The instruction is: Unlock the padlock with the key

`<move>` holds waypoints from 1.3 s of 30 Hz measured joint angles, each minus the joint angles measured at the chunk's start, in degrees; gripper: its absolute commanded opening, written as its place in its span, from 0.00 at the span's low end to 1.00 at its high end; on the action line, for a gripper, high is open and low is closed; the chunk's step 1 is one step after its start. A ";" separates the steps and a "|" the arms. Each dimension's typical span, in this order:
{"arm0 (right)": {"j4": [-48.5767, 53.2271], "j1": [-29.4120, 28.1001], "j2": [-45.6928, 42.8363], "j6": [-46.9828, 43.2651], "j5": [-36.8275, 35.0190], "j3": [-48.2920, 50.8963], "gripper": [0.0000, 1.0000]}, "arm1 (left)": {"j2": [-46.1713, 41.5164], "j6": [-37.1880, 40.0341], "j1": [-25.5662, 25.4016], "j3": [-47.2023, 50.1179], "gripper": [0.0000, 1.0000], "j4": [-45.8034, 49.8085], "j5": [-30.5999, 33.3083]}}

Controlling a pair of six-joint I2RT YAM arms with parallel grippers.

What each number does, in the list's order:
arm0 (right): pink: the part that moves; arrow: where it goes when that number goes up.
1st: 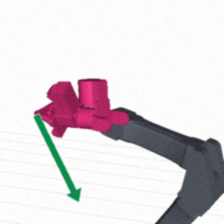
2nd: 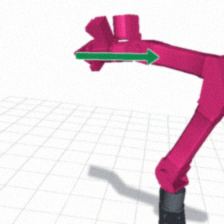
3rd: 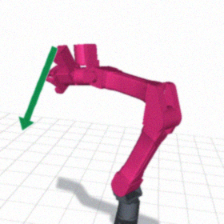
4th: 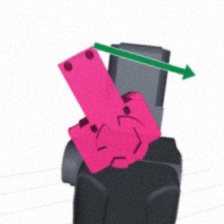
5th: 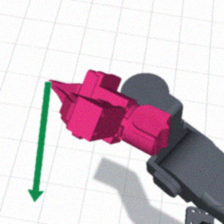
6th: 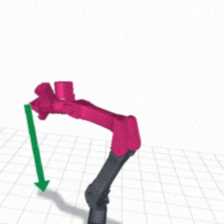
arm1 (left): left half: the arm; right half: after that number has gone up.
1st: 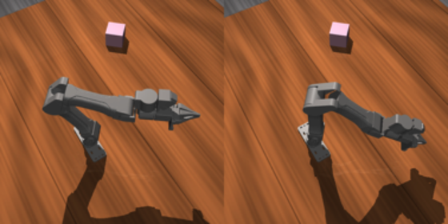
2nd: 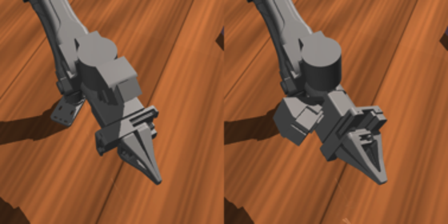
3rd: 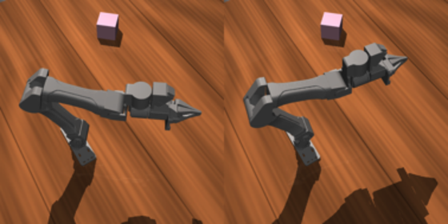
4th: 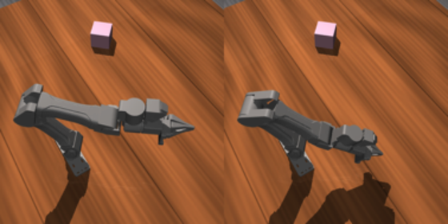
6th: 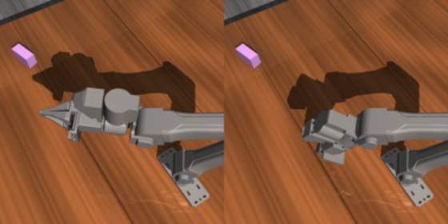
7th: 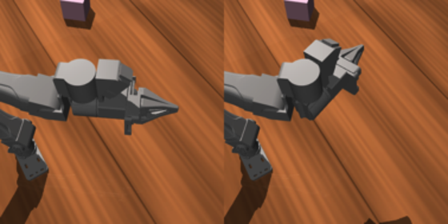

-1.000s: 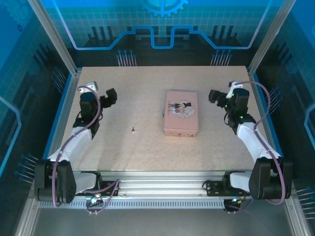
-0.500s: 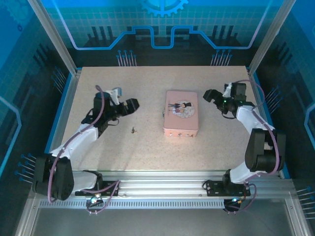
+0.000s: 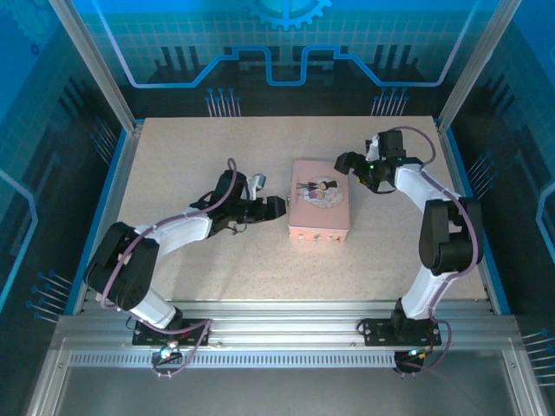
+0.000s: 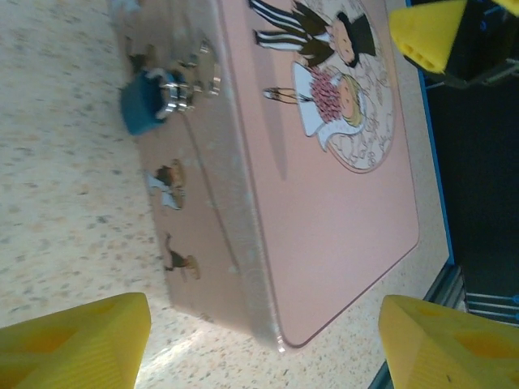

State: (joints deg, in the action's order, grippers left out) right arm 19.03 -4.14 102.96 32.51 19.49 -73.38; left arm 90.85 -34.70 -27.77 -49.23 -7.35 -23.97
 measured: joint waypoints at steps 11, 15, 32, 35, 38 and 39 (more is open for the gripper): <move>4.81 -4.39 6.71 -0.83 -1.09 -8.20 0.88 | 4.04 -1.88 -4.55 -0.98 0.70 -2.16 -0.37; 6.21 -6.73 9.01 -1.75 -2.82 -12.04 0.87 | 4.55 -2.91 -5.53 -1.05 0.69 -2.19 -0.39; 13.07 -12.68 12.68 -4.74 -7.10 -21.07 0.97 | 3.21 -6.93 -10.67 0.04 0.74 -4.39 1.40; 14.80 -12.02 10.03 -4.74 -8.20 -20.44 0.97 | -1.66 -6.32 -10.01 1.46 0.75 -2.38 3.50; 15.04 -10.95 5.51 -4.70 -9.31 -18.29 0.97 | -7.02 -5.27 -9.14 2.08 0.78 -0.07 5.25; 15.04 -10.64 3.80 -4.61 -9.70 -17.18 0.97 | -8.61 -4.81 -8.61 2.14 0.79 0.96 5.79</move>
State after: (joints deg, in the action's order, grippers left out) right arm 34.06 -14.79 106.76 27.90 9.78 -90.56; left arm 82.24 -39.51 -36.38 -47.09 -6.39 -18.17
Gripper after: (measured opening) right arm 0.967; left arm 0.773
